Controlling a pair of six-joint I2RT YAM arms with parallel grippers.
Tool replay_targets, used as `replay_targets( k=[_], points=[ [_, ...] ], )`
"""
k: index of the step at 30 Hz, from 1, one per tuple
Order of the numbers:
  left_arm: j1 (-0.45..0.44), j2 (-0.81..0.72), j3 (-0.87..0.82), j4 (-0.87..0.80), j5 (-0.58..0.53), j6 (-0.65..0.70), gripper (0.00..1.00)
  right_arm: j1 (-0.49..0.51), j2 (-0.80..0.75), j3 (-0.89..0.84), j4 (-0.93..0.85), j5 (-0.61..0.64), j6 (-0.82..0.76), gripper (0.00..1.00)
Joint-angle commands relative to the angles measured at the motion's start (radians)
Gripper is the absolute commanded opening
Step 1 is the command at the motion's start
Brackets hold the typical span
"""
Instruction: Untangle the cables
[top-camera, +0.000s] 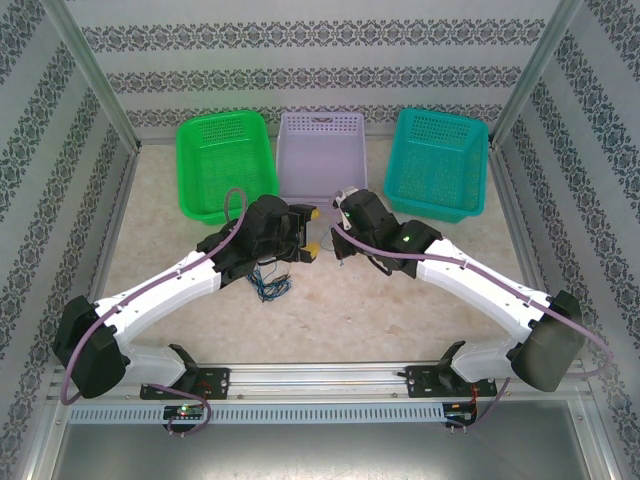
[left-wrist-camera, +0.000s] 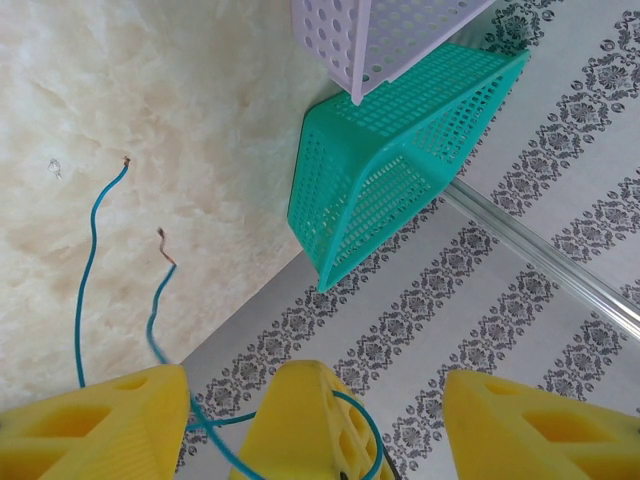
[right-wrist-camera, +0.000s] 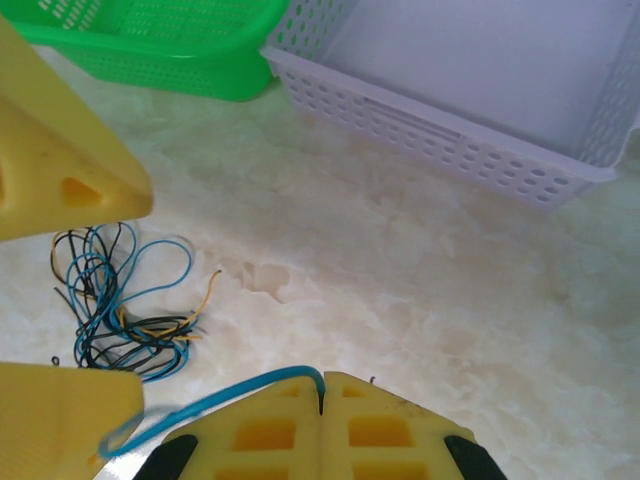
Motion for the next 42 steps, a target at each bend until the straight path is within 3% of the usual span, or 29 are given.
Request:
replay_targets(
  k=[1, 17, 21, 25, 30, 35, 42],
  points=[
    [-0.020, -0.023, 0.016, -0.035, -0.009, -0.303, 0.70, -0.010, -0.004, 0.011, 0.013, 0.069, 0.003, 0.00],
    [-0.076, 0.055, 0.087, 0.030, -0.003, -0.331, 0.72, 0.008, 0.002, 0.002, 0.070, 0.140, 0.016, 0.00],
    [-0.080, 0.066, 0.071, 0.050, -0.017, -0.351, 0.69, 0.008, -0.014, -0.027, 0.132, 0.089, 0.015, 0.00],
    [-0.076, 0.071, 0.046, 0.074, -0.076, -0.375, 0.56, 0.013, -0.029, -0.057, 0.152, 0.029, 0.027, 0.00],
    [-0.043, 0.060, 0.004, 0.106, -0.110, -0.351, 0.21, 0.014, -0.055, -0.104, 0.144, -0.059, 0.027, 0.00],
    [0.045, 0.011, 0.001, 0.028, -0.103, -0.176, 0.02, 0.007, -0.053, -0.111, 0.086, -0.238, -0.002, 0.00],
    [0.214, 0.037, 0.153, -0.129, 0.043, 0.343, 0.00, -0.051, 0.086, -0.039, -0.007, -0.755, -0.018, 0.00]
  ],
)
